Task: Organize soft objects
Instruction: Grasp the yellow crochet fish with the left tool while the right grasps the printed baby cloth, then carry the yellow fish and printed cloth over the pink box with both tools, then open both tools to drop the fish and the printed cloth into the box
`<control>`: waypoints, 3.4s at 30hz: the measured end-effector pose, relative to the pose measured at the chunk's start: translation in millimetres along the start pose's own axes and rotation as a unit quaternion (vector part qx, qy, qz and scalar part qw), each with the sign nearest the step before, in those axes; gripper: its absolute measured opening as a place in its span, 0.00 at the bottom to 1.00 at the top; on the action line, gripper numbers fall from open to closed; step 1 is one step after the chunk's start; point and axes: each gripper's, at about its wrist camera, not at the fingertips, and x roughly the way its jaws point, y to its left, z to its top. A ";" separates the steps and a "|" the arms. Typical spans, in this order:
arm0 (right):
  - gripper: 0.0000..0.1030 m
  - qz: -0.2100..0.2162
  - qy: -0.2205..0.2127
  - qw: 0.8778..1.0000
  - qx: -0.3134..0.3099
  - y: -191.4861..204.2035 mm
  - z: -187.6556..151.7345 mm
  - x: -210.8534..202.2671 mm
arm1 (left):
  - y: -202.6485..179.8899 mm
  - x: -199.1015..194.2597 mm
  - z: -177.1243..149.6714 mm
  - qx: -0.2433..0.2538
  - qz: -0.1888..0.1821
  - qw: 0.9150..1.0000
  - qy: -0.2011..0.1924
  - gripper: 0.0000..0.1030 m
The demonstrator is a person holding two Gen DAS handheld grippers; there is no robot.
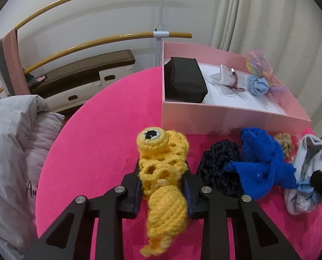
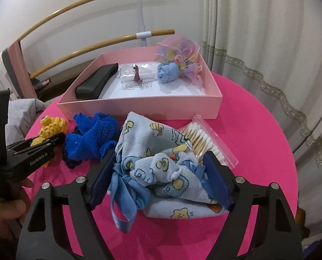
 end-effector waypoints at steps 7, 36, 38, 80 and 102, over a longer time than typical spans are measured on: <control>0.75 0.012 -0.020 1.000 0.016 -12.6 -1.8 -25.2 | 1.2 -38.7 -10.9 0.001 0.005 1.000 -0.017 0.27; 0.75 0.025 -0.051 0.998 0.006 -2.4 -4.9 -67.7 | -17.4 -151.5 -32.5 0.026 -0.018 0.998 -0.048 0.27; 0.75 0.026 -0.055 0.998 0.006 -3.9 -1.0 -70.4 | -19.0 -155.9 -28.7 0.028 -0.021 0.998 -0.052 0.27; 0.76 0.047 -0.053 0.997 -0.001 -19.6 184.0 14.0 | -76.9 -65.2 183.1 0.044 -0.042 0.994 -0.091 0.27; 0.76 0.038 0.005 0.999 0.006 -24.3 185.0 75.7 | -80.8 55.6 233.0 0.048 -0.062 0.997 -0.023 0.29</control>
